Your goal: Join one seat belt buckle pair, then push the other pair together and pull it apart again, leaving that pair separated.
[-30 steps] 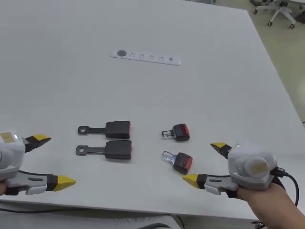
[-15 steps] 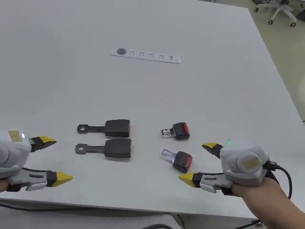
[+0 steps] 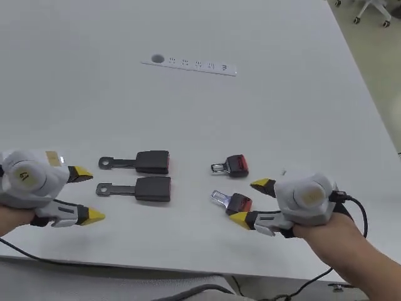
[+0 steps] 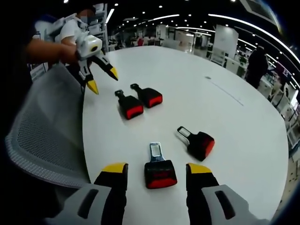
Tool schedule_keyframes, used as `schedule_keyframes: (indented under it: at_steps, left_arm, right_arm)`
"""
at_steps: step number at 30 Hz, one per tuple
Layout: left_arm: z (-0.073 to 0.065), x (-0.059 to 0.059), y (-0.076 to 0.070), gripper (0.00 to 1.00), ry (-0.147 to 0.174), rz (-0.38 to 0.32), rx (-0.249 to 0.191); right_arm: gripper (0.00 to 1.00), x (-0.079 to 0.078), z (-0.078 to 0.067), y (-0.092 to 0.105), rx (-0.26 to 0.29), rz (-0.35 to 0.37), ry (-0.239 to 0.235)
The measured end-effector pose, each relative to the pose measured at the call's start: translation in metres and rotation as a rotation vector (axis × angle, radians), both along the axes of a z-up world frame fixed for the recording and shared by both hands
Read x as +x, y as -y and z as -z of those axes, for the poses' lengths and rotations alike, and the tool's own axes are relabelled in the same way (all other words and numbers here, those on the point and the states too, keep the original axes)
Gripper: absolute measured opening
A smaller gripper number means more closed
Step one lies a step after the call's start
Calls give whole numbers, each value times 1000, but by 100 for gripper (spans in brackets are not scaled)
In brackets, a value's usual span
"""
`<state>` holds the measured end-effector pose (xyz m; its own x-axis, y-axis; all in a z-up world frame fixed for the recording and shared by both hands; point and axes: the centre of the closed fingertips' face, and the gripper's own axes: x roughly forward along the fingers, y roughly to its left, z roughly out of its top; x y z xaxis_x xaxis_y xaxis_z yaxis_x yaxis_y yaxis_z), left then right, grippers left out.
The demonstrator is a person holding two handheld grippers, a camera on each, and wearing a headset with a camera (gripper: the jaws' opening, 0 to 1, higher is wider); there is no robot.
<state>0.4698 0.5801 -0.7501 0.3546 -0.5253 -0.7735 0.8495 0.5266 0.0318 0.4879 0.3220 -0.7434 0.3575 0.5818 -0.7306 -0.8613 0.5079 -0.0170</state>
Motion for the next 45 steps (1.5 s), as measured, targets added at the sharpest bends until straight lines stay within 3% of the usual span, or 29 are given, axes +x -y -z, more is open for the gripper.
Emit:
schedule_keyframes:
  at_steps: [4, 8, 16, 23, 25, 27, 30, 36, 40, 42, 45]
  left_arm:
    - [4, 6, 14, 50, -5, 44, 13]
    - [10, 13, 23, 47, -4, 99, 51]
    - [15, 27, 42, 45, -26, 126, 46]
    - [20, 25, 57, 45, -35, 198, 86]
    - [22, 26, 58, 43, -37, 210, 87]
    - [20, 31, 61, 41, -16, 227, 90]
    - [21, 30, 67, 40, -25, 240, 93]
    - [24, 32, 75, 40, -22, 298, 131]
    - [27, 32, 81, 40, -41, 329, 128]
    - [31, 33, 82, 40, -35, 350, 150]
    - [31, 34, 88, 39, -42, 358, 142]
  right_arm:
    - [43, 2, 9, 0, -19, -13, -11]
    - [38, 1, 10, 1, -29, -22, -28]
    - [38, 2, 18, 5, -54, -30, -48]
    - [37, 0, 23, 10, -70, -38, -62]
    - [37, -1, 24, 11, -71, -38, -67]
    - [37, 0, 26, 12, -72, -36, -69]
    - [37, 2, 28, 12, -64, -29, -78]
    - [37, 2, 35, 9, -89, -63, -83]
    - [36, 0, 38, 7, -111, -93, -86]
    - [36, 1, 41, 8, -123, -106, -84]
    - [34, 1, 40, 9, -137, -116, -81]
